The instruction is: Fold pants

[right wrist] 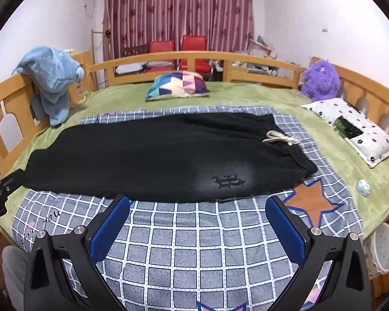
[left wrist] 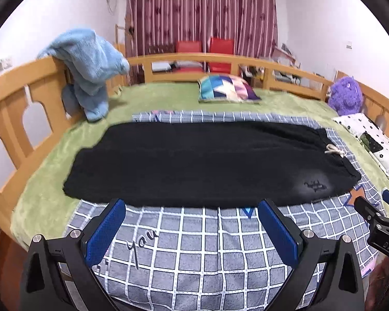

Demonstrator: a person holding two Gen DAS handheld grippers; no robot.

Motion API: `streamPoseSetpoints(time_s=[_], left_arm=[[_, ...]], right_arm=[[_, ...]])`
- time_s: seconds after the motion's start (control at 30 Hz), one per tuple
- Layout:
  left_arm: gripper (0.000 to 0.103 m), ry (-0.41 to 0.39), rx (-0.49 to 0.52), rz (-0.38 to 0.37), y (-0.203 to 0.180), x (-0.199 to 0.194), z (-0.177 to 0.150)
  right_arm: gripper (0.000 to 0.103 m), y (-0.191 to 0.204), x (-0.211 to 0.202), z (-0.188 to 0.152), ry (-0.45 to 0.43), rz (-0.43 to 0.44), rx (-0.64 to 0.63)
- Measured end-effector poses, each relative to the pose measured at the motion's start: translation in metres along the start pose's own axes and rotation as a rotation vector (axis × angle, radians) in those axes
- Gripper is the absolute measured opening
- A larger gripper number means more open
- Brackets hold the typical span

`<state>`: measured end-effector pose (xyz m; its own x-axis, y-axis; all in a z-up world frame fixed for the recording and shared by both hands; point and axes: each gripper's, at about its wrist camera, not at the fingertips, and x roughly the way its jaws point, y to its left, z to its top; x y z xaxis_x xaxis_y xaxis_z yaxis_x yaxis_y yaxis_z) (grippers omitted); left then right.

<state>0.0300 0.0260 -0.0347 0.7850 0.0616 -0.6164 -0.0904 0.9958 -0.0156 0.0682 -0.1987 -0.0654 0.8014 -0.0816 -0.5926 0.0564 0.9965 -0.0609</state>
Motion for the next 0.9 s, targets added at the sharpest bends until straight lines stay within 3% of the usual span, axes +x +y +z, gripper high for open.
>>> streamPoseSetpoints(time_s=[0.13, 0.23, 0.33, 0.47, 0.7, 0.9], left_arm=[[0.102, 0.041, -0.024, -0.011, 0.013, 0.027, -0.003], [0.102, 0.097, -0.026, -0.014, 0.023, 0.055, -0.007], [0.102, 0.163, -0.045, -0.004, 0.039, 0.084, -0.015], [0.101, 0.208, -0.116, 0.025, 0.07, 0.115, -0.028], [0.101, 0.287, -0.266, -0.051, 0.111, 0.163, -0.041], [0.101, 0.282, -0.386, -0.119, 0.134, 0.191, -0.042]], right_arm=[[0.096, -0.003, 0.03, -0.002, 0.047, 0.023, 0.01], [0.081, -0.012, 0.056, -0.006, 0.09, 0.04, 0.031], [0.08, -0.028, 0.091, -0.013, 0.146, 0.054, 0.075], [0.071, -0.05, 0.132, -0.025, 0.228, 0.037, 0.124], [0.071, -0.099, 0.17, -0.039, 0.233, 0.035, 0.28], [0.071, -0.13, 0.186, -0.035, 0.224, 0.048, 0.389]])
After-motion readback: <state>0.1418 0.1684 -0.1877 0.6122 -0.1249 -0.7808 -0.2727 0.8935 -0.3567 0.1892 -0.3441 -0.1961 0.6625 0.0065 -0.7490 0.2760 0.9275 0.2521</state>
